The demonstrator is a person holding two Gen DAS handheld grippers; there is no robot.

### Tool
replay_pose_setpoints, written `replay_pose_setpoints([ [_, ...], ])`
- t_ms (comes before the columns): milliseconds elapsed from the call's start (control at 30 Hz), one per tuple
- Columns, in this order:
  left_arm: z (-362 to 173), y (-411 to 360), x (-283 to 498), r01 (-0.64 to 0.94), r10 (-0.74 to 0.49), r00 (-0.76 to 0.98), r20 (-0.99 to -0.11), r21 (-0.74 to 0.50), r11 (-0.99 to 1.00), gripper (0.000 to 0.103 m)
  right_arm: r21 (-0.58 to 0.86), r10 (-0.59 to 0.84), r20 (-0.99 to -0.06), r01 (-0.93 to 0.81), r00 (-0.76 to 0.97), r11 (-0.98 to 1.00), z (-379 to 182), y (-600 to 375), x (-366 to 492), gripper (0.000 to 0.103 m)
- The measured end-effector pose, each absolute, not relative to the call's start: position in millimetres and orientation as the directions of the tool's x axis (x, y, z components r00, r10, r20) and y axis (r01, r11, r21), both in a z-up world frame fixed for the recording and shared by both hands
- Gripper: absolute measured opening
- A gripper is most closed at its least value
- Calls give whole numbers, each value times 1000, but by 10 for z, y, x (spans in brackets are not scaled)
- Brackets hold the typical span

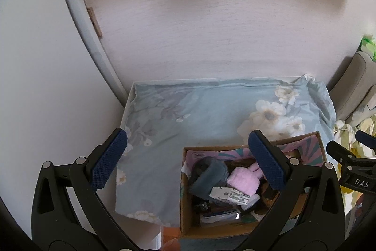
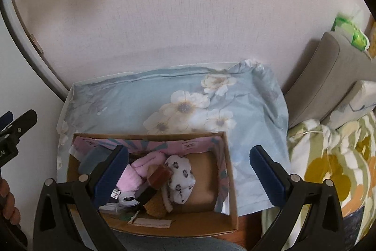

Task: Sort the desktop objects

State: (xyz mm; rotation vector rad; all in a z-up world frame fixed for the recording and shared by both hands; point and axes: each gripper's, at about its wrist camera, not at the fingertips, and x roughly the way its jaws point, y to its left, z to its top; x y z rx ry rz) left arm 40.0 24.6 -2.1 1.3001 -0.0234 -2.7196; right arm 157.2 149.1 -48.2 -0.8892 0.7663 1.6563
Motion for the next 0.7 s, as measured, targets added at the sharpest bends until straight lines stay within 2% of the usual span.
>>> replay_pose_setpoints([
  [700, -113, 215, 348, 105, -103, -599, -794, 50, -993, 103, 25, 492, -857, -967, -152, -255, -496, 1521, 1485, 103],
])
